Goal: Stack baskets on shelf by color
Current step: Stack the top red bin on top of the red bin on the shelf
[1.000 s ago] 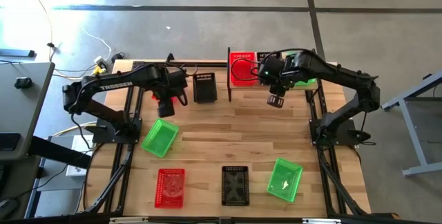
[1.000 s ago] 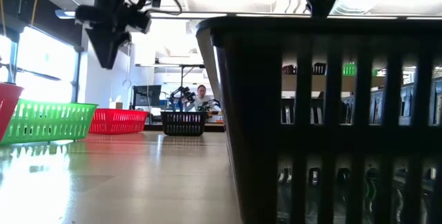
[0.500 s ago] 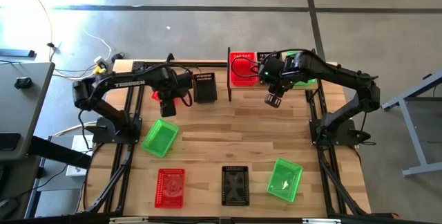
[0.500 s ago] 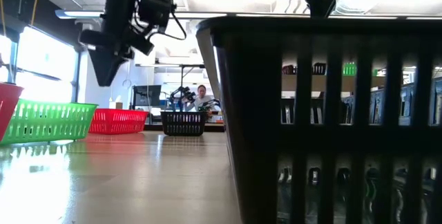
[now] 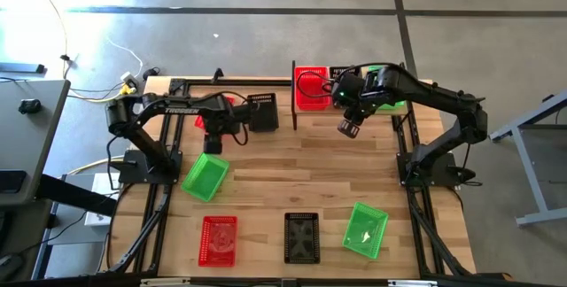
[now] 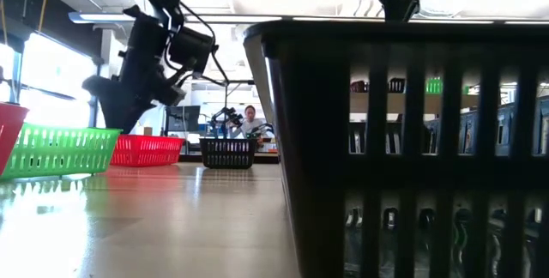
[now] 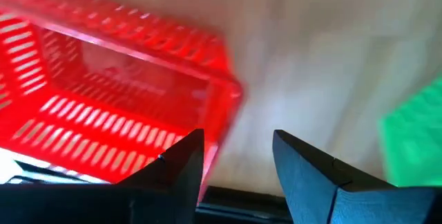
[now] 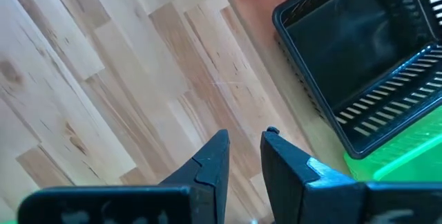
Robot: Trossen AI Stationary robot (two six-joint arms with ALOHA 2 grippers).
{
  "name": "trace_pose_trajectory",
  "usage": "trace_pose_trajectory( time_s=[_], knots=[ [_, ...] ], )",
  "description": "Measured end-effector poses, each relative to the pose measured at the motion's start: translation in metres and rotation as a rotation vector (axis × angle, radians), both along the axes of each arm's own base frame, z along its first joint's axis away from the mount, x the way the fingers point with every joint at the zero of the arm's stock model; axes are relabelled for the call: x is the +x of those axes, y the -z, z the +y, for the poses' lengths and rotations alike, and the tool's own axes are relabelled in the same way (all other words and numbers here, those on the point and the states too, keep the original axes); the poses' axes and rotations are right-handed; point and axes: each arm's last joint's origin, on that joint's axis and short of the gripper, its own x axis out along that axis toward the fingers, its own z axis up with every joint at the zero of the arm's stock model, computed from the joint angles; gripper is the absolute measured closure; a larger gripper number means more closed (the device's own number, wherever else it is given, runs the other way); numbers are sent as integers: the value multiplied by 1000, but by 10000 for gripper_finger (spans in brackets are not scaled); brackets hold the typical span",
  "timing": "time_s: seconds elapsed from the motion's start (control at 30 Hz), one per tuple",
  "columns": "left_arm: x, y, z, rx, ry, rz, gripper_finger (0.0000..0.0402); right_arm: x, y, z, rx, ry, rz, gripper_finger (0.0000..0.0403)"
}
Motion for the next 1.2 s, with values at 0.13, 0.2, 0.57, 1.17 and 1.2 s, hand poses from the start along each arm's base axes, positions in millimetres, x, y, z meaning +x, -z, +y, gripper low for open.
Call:
trace_pose_trajectory(
  time_s=[0.13, 0.2, 0.57, 1.17, 1.2],
  knots=[
    [-4, 2, 2, 40, -1, 35, 236, 1, 0, 2, 0, -6, -1, 334],
    [-4, 1, 4, 54, 0, 35, 238, 1, 0, 3, -2, -5, -3, 334],
    [-4, 12, 21, 57, -25, 10, 245, 2, 0, 2, 6, 33, -21, 334],
    [-1, 12, 14, 2, -54, -19, 395, 2, 0, 2, 9, 53, -25, 334],
    [-2, 9, 12, 6, -55, -24, 394, 2, 0, 2, 10, 56, -26, 334]
  ],
)
